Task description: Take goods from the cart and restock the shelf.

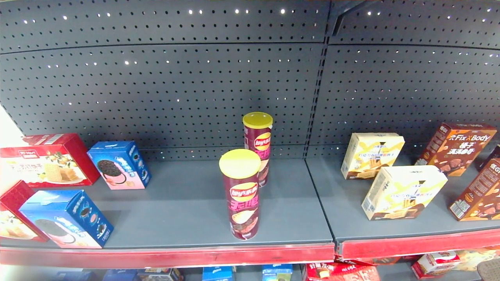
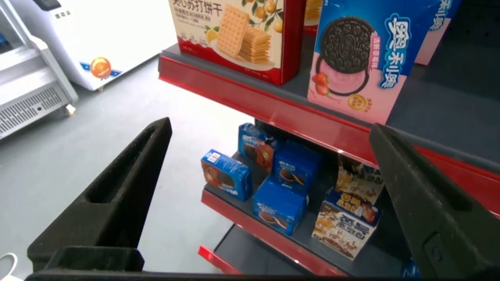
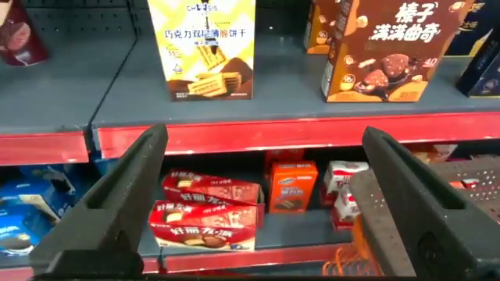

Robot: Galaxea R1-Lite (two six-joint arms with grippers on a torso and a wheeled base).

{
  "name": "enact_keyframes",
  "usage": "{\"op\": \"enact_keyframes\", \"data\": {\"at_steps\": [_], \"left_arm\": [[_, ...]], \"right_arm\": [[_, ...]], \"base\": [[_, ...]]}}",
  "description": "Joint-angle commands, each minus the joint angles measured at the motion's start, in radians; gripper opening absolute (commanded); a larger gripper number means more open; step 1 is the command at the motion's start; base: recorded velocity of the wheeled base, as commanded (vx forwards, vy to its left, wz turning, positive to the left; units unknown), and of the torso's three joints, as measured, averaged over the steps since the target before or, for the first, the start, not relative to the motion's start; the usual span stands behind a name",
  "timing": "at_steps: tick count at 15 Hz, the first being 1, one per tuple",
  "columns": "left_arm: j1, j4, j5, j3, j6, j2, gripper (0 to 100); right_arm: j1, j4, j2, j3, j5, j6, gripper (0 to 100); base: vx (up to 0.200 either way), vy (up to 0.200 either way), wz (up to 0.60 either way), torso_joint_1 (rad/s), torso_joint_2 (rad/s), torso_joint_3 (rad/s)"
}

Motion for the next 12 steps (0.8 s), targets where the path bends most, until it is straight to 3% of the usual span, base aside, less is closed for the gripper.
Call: {"op": "enact_keyframes", "data": {"at_steps": [1,4,8,10,12], "left_arm": [[0.001,0.0,0.001,0.0,0.0,0.001,100],[0.001,0.0,0.001,0.0,0.0,0.001,100],[0.001,0.0,0.001,0.0,0.0,0.001,100],[0.001,0.0,0.001,0.0,0.0,0.001,100],[0.001,0.0,0.0,0.0,0.0,0.001,100]], "right_arm": [[0.002,0.002,0.003,0.001,0.009,-0.001,100],[0.002,0.004,0.003,-0.001,0.126,0.0,100],[0.0,0.007,0.003,-0.002,0.179,0.014,100],[0.0,0.015,0.003,-0.004,0.175,0.019,100],[0.0,0.015,0.003,-0.004,0.09,0.023,100]], "base": [[0.0,0.0,0.0,0.0,0.0,0.0],[0.0,0.0,0.0,0.0,0.0,0.0],[0.0,0.0,0.0,0.0,0.0,0.0],[0.0,0.0,0.0,0.0,0.0,0.0],[0.0,0.0,0.0,0.0,0.0,0.0]]}}
